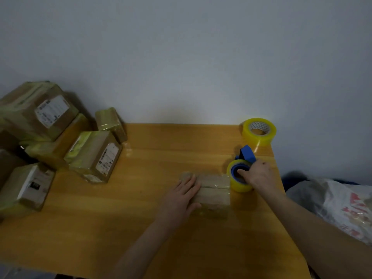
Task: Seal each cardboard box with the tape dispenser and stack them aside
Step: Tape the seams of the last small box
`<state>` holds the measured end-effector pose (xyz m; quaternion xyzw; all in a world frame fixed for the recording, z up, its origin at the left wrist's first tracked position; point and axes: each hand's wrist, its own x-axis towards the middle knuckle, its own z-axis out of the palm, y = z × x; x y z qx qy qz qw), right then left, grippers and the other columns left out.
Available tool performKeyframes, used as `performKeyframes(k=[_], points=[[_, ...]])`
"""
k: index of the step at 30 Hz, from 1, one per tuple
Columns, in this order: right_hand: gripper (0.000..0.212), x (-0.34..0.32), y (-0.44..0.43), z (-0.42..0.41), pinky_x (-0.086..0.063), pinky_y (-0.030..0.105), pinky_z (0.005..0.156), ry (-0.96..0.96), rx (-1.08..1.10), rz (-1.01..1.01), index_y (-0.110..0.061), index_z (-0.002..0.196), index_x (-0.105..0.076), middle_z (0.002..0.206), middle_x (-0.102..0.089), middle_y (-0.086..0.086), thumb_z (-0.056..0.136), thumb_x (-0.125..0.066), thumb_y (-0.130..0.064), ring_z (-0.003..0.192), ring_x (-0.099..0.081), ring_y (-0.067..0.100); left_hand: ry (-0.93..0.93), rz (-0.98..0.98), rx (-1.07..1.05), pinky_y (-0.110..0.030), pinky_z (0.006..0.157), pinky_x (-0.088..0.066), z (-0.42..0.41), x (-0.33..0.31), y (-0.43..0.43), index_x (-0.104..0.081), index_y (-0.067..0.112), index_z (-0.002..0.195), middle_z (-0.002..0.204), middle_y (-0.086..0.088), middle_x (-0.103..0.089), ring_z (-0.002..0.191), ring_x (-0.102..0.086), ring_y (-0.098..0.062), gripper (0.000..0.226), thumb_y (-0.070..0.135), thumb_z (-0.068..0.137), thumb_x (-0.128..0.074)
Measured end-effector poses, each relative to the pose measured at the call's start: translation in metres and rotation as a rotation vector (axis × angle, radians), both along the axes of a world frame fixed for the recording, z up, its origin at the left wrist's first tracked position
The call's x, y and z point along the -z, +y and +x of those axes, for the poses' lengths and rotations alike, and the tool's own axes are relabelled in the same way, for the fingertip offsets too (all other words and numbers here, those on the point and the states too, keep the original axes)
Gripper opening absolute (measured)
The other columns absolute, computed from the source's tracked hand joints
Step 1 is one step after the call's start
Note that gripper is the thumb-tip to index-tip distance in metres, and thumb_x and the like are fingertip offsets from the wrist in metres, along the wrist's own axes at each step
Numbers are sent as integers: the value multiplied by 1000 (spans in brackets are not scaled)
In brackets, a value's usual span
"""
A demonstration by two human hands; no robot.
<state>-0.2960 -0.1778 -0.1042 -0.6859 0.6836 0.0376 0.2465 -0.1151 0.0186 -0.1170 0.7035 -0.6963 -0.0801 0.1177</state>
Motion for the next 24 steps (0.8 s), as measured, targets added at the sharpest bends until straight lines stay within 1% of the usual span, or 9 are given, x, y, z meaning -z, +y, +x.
performKeyframes(k=[3, 6, 8, 11, 15, 17, 19, 22, 24], points=[[35, 9, -13, -8, -33, 29, 47, 41, -12, 51, -3, 93, -53, 95, -56, 17, 93, -61, -37, 85, -58, 26, 5, -7, -14, -14, 111, 12, 2, 4, 3, -22, 25, 149, 152, 13, 0, 141, 5, -6, 63, 44, 95, -49], [30, 29, -16, -18, -44, 36, 57, -202, 118, 148, -3, 76, -51, 71, -53, 14, 92, -63, -25, 67, -55, 27, 37, 8, -25, -12, 110, 16, 2, 6, 3, -16, 24, 150, 151, 15, 3, 140, 8, -3, 67, 42, 95, -51], [29, 34, -16, -20, -49, 43, 64, -314, 193, 170, -2, 77, -52, 73, -53, 16, 93, -62, -24, 69, -56, 32, 58, 14, -34, -11, 109, 17, 3, 6, 4, -16, 22, 150, 150, 16, 5, 139, 9, -1, 69, 40, 95, -53], [32, 25, -20, -22, -47, 40, 59, -395, 238, 160, -3, 72, -52, 66, -52, 13, 92, -63, -24, 65, -54, 31, 30, 27, -9, -12, 110, 17, 7, 6, 4, -15, 23, 150, 151, 14, 7, 140, 10, -2, 67, 40, 96, -49], [14, -11, -32, -30, -42, 34, 51, -811, 259, 269, -7, 76, -51, 65, -47, 10, 86, -59, -1, 53, -48, 23, 51, 25, 5, -12, 109, 18, 4, 3, 4, -15, 24, 150, 151, 13, 7, 143, 6, -4, 65, 39, 96, -49], [15, -38, -33, -32, -39, 35, 56, -994, 188, 367, -8, 82, -55, 67, -47, 8, 83, -57, 7, 55, -47, 19, 39, 20, 5, -11, 108, 19, 4, 3, 4, -15, 25, 151, 152, 14, 7, 145, 4, -5, 66, 41, 96, -48], [18, -68, -26, -31, -44, 37, 66, -1008, 50, 403, -5, 95, -62, 76, -58, 8, 80, -68, 1, 67, -55, 22, 30, 17, 6, -12, 111, 12, 5, 2, 5, -18, 26, 151, 156, 13, 3, 146, -3, -6, 65, 42, 96, -49], [46, -100, -5, -20, -53, 41, 84, -837, -218, 345, -9, 108, -63, 101, -67, 7, 69, -83, -21, 92, -66, 26, 86, 15, -36, -19, 113, -15, 4, 1, 7, -28, 23, 150, 158, 5, -12, 142, -22, -12, 63, 42, 95, -51], [46, -112, 15, -9, -55, 41, 85, -715, -358, 277, -14, 107, -62, 103, -65, 5, 69, -84, -28, 93, -66, 24, 81, 1, -58, -22, 109, -23, 3, 3, 10, -29, 24, 150, 155, 4, -18, 136, -29, -14, 61, 44, 96, -48]])
